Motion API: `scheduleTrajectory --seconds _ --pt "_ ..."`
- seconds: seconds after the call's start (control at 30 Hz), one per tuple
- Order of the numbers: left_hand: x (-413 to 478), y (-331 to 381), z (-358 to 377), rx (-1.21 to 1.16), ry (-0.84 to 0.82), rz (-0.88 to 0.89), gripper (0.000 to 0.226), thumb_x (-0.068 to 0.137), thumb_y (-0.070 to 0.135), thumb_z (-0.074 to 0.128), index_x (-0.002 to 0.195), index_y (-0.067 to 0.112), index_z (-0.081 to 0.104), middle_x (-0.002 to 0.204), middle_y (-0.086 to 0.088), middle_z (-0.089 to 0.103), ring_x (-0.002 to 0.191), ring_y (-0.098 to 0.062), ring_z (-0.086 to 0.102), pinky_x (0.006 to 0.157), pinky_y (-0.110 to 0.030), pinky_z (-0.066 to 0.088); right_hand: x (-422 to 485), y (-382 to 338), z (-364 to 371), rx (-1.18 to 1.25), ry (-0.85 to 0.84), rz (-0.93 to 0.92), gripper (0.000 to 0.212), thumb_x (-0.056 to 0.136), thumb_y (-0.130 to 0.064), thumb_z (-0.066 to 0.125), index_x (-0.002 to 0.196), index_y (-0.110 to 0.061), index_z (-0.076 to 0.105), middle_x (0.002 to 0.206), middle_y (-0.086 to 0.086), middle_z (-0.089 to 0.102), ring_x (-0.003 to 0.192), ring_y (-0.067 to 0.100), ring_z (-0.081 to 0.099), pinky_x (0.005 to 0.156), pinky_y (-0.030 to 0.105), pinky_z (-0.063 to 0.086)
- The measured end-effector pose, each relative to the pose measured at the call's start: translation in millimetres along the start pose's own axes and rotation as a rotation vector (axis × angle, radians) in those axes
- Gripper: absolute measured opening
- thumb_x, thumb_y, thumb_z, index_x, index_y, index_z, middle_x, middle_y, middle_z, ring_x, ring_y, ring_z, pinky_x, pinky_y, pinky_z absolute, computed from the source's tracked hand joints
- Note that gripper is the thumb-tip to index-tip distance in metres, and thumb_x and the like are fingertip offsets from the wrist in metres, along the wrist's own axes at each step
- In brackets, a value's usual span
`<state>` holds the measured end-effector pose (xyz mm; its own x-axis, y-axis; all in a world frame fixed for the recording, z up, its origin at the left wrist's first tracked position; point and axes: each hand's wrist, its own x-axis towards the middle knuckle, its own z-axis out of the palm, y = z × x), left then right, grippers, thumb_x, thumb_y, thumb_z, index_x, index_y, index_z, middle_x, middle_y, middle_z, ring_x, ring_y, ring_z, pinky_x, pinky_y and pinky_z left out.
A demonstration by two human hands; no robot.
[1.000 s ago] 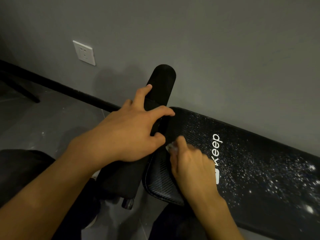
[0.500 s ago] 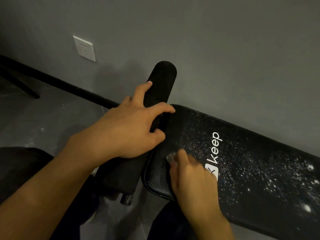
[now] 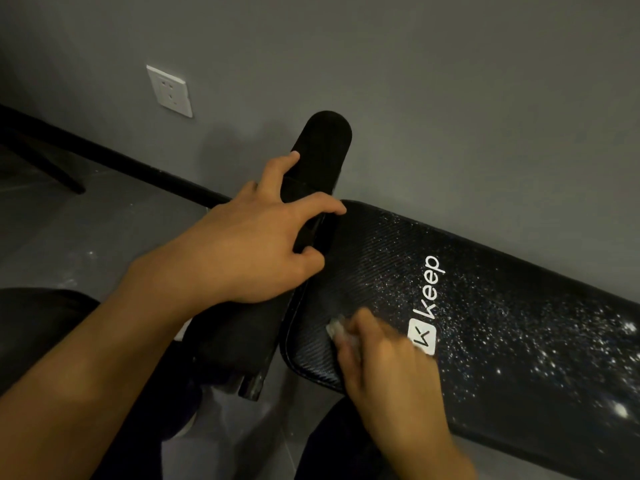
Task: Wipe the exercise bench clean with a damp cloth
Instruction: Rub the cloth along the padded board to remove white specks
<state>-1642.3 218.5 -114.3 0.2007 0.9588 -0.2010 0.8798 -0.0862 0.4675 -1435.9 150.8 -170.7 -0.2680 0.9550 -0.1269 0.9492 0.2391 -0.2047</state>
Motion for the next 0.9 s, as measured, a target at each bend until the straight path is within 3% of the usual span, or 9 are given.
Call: scheduleTrajectory --seconds 0.1,0.23,0.4,0.5,0.6,0.7,0.9 --pt "1 1 0 0.011 0.002 -0.008 0.059 0.092 0.049 0.058 0.139 0.067 0.028 0.160 0.024 -0.021 0.130 -0.025 0.045 0.099 -0.044 0.049 -9 3 0 0.042 -0.073 0.041 0.028 0.100 -0.059 0.033 0.102 -0.032 0.038 0.107 -0.010 0.061 0.094 0.018 0.066 0.071 0.036 0.046" --pt "2 4 0 0.007 0.003 -0.030 0.059 0.091 0.047 0.060 0.138 0.066 0.030 0.161 0.024 -0.020 0.131 -0.027 0.046 0.099 -0.045 0.050 30 4 -1 0.048 0.073 0.034 0.021 0.102 -0.049 0.042 0.103 -0.028 0.045 0.102 -0.003 0.065 0.089 0.025 0.067 0.070 0.040 0.051" --pt "3 4 1 0.004 0.013 -0.024 0.058 0.091 0.047 0.061 0.138 0.065 0.031 0.161 0.024 -0.019 0.144 -0.030 0.032 0.104 -0.047 0.048 26 0 9 0.012 0.119 -0.015 0.021 0.103 -0.047 0.043 0.099 -0.027 0.047 0.093 -0.004 0.066 0.075 0.025 0.068 0.057 0.037 0.047" --pt "2 3 1 0.004 0.019 -0.022 0.057 0.090 0.049 0.059 0.136 0.066 0.031 0.162 0.023 -0.019 0.141 -0.029 0.036 0.104 -0.048 0.048 -9 -2 13 -0.019 0.081 -0.019 0.020 0.098 -0.053 0.043 0.096 -0.033 0.047 0.089 -0.010 0.065 0.066 0.018 0.068 0.051 0.034 0.047" --pt "1 3 1 0.000 0.019 -0.025 0.057 0.090 0.048 0.059 0.136 0.066 0.031 0.162 0.023 -0.019 0.134 -0.027 0.043 0.101 -0.047 0.050 2 1 8 -0.008 0.029 0.011 0.025 0.102 -0.054 0.034 0.104 -0.033 0.046 0.103 -0.009 0.064 0.084 0.018 0.069 0.065 0.037 0.050" --pt "2 5 0 0.000 0.013 -0.035 0.058 0.090 0.048 0.061 0.137 0.066 0.031 0.162 0.022 -0.019 0.133 -0.027 0.044 0.099 -0.047 0.051 41 3 2 -0.031 0.108 0.065 0.028 0.104 -0.050 0.033 0.110 -0.026 0.048 0.110 -0.003 0.063 0.092 0.027 0.068 0.070 0.040 0.051" --pt "0 3 2 -0.016 0.024 -0.013 0.057 0.090 0.049 0.059 0.137 0.066 0.030 0.162 0.023 -0.020 0.141 -0.028 0.037 0.103 -0.049 0.049 19 3 8 -0.061 0.143 0.041 0.026 0.103 -0.051 0.040 0.100 -0.030 0.055 0.093 -0.005 0.067 0.073 0.021 0.069 0.057 0.038 0.050"
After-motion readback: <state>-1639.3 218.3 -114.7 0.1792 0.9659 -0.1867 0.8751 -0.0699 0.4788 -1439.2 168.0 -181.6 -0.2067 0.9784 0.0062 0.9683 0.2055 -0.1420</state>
